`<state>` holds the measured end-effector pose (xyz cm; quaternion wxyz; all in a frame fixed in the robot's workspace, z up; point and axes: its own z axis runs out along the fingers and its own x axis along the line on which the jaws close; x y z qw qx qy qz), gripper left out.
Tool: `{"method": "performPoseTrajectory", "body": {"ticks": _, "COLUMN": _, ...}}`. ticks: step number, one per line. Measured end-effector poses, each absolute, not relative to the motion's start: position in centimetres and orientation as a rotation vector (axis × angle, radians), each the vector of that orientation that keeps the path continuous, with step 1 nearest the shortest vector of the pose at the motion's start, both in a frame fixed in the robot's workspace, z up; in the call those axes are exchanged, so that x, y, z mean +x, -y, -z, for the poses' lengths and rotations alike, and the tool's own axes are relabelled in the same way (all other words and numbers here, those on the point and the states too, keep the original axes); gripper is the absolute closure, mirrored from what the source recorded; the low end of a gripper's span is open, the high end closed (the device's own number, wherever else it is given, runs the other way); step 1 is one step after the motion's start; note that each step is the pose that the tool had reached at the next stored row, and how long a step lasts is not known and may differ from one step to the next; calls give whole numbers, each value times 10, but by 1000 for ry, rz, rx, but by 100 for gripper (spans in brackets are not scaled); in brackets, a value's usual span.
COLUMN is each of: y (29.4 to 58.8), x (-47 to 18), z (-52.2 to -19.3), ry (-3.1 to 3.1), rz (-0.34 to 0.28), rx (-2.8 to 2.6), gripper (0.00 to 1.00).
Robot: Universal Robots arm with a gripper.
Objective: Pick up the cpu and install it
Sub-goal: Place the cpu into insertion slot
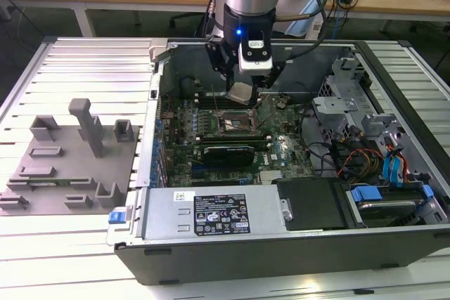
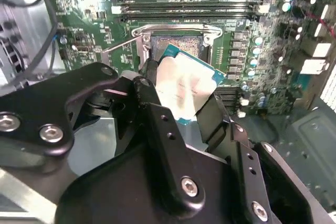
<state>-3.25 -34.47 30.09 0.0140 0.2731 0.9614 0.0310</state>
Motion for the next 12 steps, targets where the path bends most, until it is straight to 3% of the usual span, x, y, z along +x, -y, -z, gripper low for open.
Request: {"method": "performPoseTrajectory", "body": {"ticks": 12, "y": 345, "x": -33, "z": -300, "ry": -2852, "rz": -90, "rx": 1227, "gripper": 45}}
